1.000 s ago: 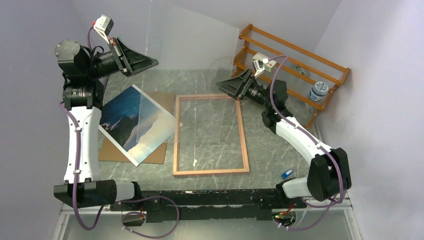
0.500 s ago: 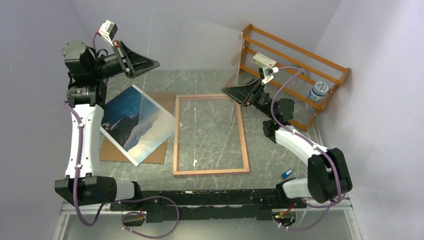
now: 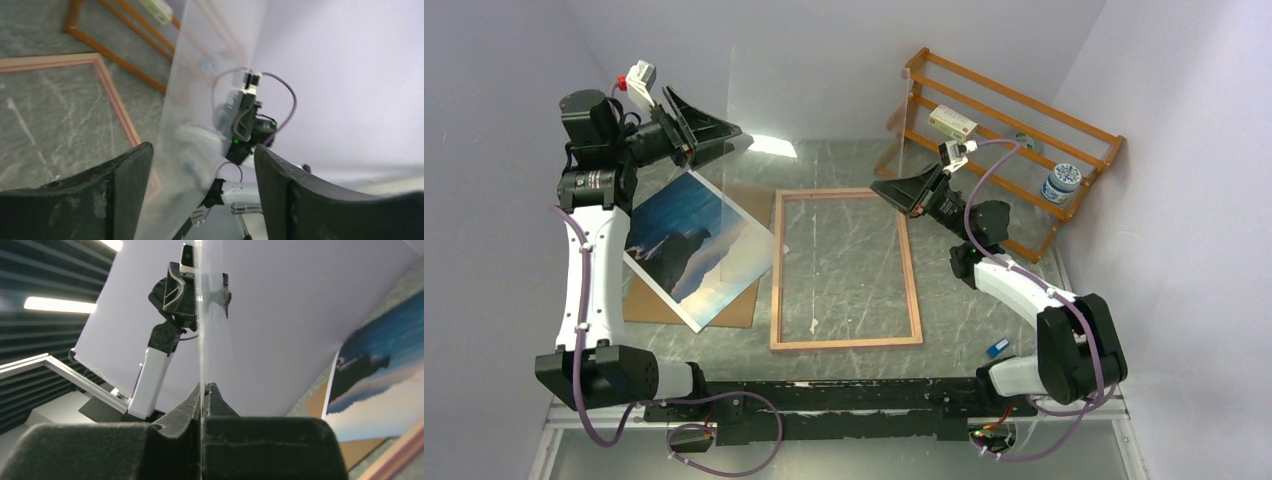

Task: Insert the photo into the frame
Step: Place the photo frame item in the photo frame.

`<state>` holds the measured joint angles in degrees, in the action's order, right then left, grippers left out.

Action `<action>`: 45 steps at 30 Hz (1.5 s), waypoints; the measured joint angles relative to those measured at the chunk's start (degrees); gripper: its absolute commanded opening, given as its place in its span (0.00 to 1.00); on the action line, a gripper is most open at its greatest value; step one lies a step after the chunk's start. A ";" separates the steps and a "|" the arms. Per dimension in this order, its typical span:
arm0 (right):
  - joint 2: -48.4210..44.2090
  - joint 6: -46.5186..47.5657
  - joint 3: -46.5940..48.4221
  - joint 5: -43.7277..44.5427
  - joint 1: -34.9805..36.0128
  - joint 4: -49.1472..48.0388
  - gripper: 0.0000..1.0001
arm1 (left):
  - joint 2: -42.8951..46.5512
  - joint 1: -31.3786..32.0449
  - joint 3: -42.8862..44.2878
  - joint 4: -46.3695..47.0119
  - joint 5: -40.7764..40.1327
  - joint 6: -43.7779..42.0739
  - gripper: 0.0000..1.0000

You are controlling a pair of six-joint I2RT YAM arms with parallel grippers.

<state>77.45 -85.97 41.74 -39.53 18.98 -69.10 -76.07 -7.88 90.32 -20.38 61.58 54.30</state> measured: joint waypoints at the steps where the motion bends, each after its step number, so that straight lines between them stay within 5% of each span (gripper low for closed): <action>1: -0.33 0.39 -0.76 -0.04 -0.04 1.20 0.00 | 0.00 -0.11 -0.44 -2.58 -1.53 -2.27 0.86; 14: -4.24 10.10 -3.89 -0.61 -0.11 29.77 0.00 | -2.01 -0.87 -13.97 -22.82 -21.11 -21.05 0.91; 25: 1.36 14.64 -2.36 -1.51 -0.02 43.43 0.00 | -5.33 -0.87 -22.18 -23.45 -23.06 -23.74 0.89; 45: 12.39 29.24 -0.42 -2.71 -4.20 47.76 0.00 | -15.58 3.13 -29.31 -14.16 -22.60 -23.19 0.85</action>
<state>89.84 -56.73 41.32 -42.24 14.79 -21.34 -91.66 -4.75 61.01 -34.54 38.98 31.11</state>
